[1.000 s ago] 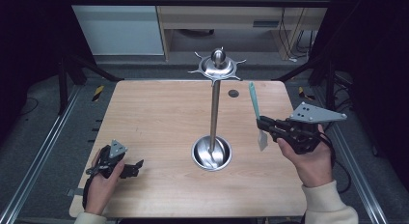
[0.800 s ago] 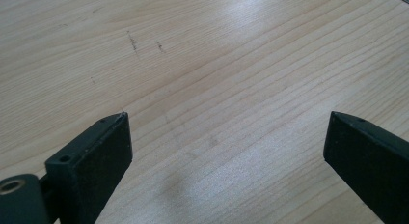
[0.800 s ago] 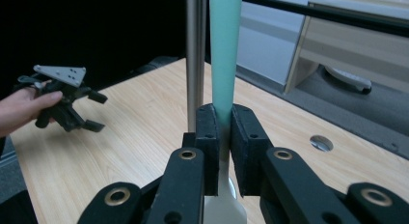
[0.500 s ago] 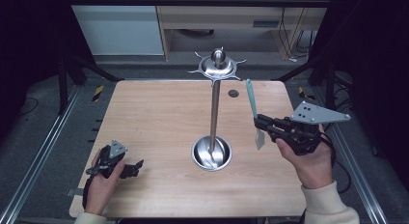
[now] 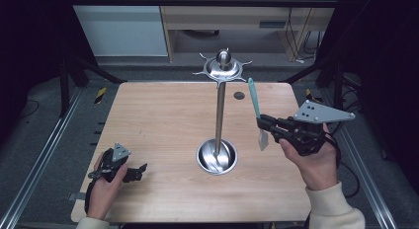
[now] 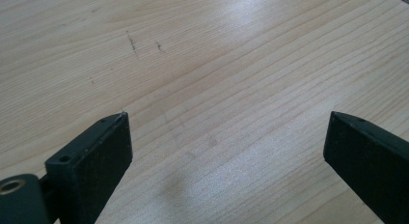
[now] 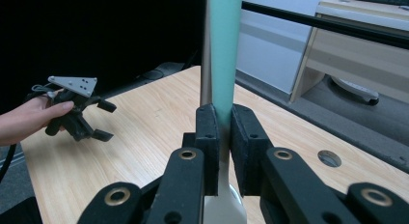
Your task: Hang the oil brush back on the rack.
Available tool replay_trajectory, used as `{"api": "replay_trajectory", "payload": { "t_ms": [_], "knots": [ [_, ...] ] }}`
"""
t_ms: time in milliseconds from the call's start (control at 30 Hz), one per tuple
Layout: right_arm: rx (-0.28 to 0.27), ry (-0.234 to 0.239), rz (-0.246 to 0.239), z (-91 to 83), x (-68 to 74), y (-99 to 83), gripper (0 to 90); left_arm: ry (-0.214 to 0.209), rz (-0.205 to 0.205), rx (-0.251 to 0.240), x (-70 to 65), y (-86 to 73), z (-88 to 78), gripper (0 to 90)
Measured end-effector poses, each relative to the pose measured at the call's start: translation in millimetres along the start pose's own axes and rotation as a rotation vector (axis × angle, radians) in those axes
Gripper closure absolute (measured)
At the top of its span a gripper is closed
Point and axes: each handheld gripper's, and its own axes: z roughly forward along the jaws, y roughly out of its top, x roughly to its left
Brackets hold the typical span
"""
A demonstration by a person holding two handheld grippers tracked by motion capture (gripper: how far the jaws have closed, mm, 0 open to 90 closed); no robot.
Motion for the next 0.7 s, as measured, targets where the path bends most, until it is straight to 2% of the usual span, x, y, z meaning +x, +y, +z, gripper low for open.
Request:
{"api": "replay_trajectory", "payload": {
  "t_ms": [433, 700],
  "knots": [
    [0.014, 0.010, 0.011, 8.8, -0.3, -0.2, 82.7, 0.000, 0.000, 0.000, 0.0, 0.0, 0.1, 2.9],
    [-0.015, 0.014, 0.038, 18.3, 1.1, -4.8, 82.7, -0.001, 0.000, 0.000, -0.1, 0.0, 0.2, 3.0]
  ]
}}
